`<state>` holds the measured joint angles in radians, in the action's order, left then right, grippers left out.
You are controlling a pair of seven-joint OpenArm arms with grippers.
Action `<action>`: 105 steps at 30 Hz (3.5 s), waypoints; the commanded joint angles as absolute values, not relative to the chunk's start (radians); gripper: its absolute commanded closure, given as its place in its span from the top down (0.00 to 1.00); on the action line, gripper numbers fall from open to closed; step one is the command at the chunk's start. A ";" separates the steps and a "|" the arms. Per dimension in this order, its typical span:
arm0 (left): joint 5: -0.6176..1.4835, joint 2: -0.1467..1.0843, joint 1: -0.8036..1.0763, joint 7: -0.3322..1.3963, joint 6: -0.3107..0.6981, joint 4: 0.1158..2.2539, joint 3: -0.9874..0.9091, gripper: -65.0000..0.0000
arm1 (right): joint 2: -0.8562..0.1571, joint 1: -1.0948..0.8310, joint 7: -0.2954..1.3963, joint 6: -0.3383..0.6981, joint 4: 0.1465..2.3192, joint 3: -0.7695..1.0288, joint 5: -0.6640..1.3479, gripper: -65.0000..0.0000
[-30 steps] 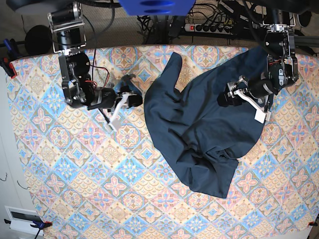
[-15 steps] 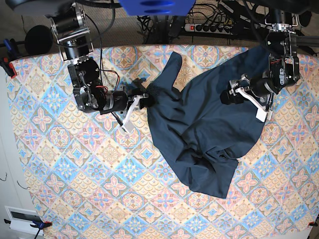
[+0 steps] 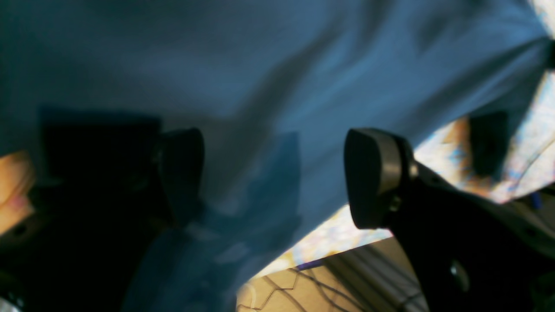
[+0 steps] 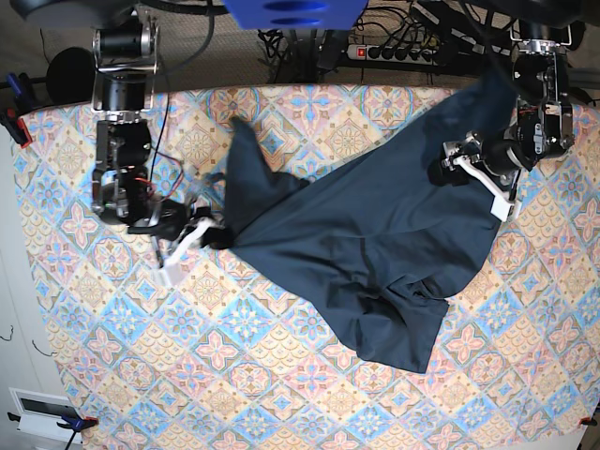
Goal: Layout the t-shirt on the table in an organized manner, then fold the t-shirt properly
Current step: 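Grasp a shirt edge with the right gripper and pull it outward, then regrasp the shirt with the left gripper at another edge, then grasp the shirt edge with the right gripper and stretch it apart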
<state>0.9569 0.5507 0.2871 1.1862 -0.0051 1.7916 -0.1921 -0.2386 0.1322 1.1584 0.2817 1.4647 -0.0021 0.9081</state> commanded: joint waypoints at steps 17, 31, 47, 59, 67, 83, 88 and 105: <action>1.012 0.587 0.446 1.181 -0.001 1.847 -0.193 0.77 | -0.372 0.193 1.059 0.285 1.382 0.262 0.872 0.01; 1.078 0.642 0.644 1.176 -0.002 1.929 -0.260 0.77 | -0.372 0.186 1.066 0.285 1.391 0.255 0.779 0.02; 0.981 0.510 0.535 1.182 -0.007 1.779 -0.305 0.77 | -0.372 0.186 1.066 0.285 1.391 0.202 0.780 0.02; 0.908 0.433 0.246 1.182 -0.008 1.742 -0.334 0.00 | -0.371 0.185 1.069 0.285 1.391 0.193 0.782 0.02; 0.757 0.443 0.061 1.182 -0.008 1.675 -0.433 0.00 | -0.369 0.183 1.141 0.285 1.529 0.028 0.782 0.21; 0.693 0.591 -0.056 1.026 -0.007 1.440 -0.556 0.00 | -0.369 0.165 1.144 0.285 1.563 -0.317 0.782 0.29; 0.693 0.607 -0.073 1.027 -0.007 1.435 -0.556 0.00 | -0.369 0.120 1.144 0.285 1.572 -0.337 0.782 0.29; 0.693 0.602 -0.068 1.036 -0.007 1.435 -0.556 0.00 | -0.369 0.058 1.138 0.285 1.558 -0.335 0.779 0.40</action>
